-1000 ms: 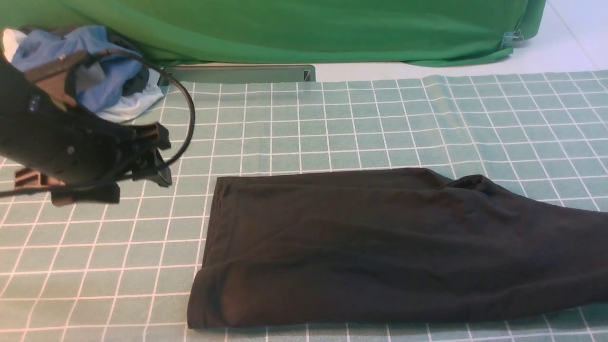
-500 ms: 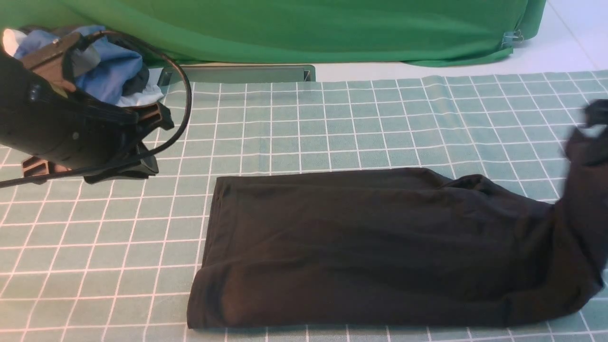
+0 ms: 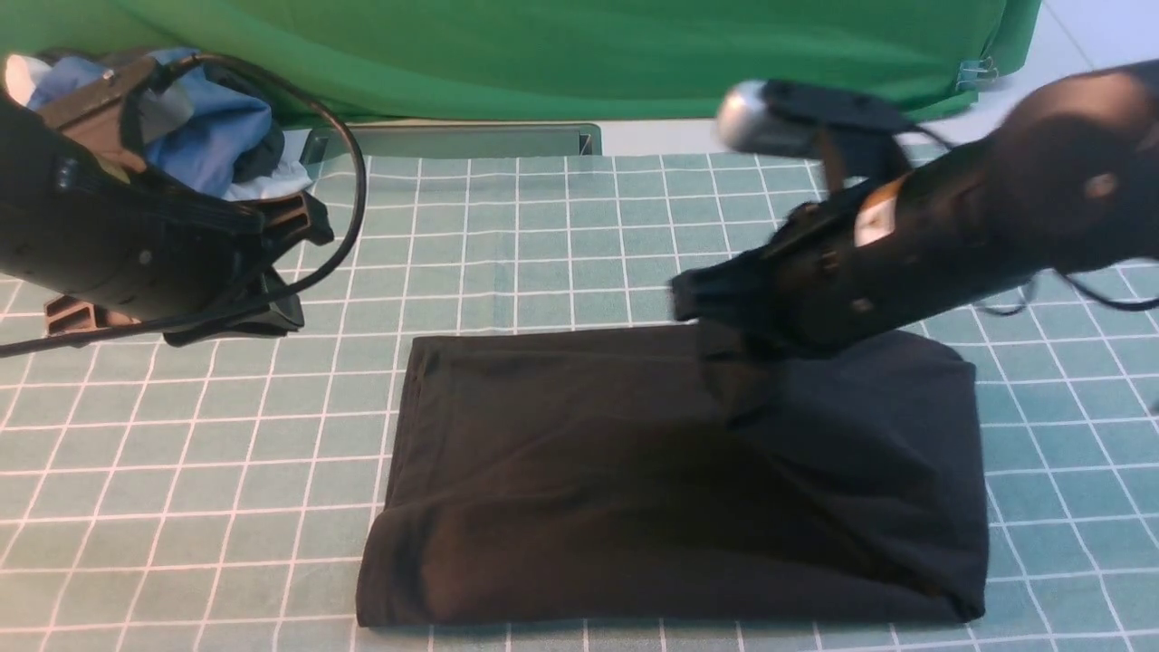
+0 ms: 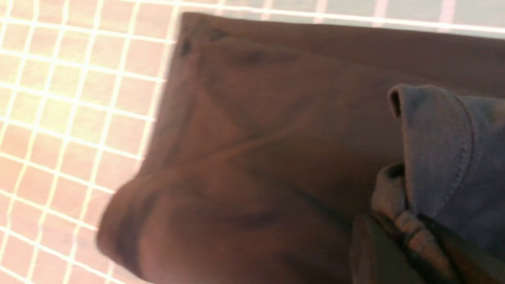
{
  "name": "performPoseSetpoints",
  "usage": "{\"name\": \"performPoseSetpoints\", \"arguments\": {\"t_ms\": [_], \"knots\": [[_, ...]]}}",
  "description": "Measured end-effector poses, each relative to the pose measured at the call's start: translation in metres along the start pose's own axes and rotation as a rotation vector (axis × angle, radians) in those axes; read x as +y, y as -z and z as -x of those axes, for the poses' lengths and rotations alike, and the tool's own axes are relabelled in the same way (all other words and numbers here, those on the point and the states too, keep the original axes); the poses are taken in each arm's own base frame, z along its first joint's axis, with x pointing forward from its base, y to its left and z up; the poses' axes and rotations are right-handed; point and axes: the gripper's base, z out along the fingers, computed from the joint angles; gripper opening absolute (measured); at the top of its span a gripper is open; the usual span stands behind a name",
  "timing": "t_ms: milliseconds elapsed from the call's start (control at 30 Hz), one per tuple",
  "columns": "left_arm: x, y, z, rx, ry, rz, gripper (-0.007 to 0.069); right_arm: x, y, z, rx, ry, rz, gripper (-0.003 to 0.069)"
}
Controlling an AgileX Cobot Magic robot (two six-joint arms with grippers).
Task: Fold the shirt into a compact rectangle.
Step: 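Fold the right end of the dark garment over onto its left end with the right gripper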
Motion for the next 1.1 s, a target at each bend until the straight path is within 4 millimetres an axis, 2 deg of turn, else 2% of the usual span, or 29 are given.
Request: {"name": "performPoseSetpoints", "arguments": {"t_ms": [100,267,467,700,933,1067,1100], "knots": [[0.0,0.0,0.0,0.0,-0.001,0.0,0.0015,0.017,-0.013,0.003,0.01,0.023,0.023,0.0104],[0.0,0.0,0.0,0.0,-0.005,0.0,0.0015,0.058,-0.027,0.013,-0.008,0.075,0.091,0.0104],[0.0,0.0,0.0,0.0,-0.007,0.0,0.0015,0.089,-0.042,0.015,-0.004,0.118,0.139,0.0104],[0.0,0.0,0.0,0.001,-0.005,-0.004,0.0015,0.104,-0.072,-0.005,0.057,0.154,0.138,0.0104],[0.0,0.0,0.0,0.001,-0.004,-0.005,0.0015,0.117,-0.1,-0.02,0.044,0.171,0.164,0.0104],[0.0,0.0,0.0,0.0,-0.006,-0.003,0.0015,0.12,-0.109,-0.027,0.056,0.139,0.166,0.0164],[-0.001,0.001,0.002,-0.007,-0.007,-0.006,0.0015,0.12,-0.109,-0.027,0.052,0.128,0.17,0.0241]]}}
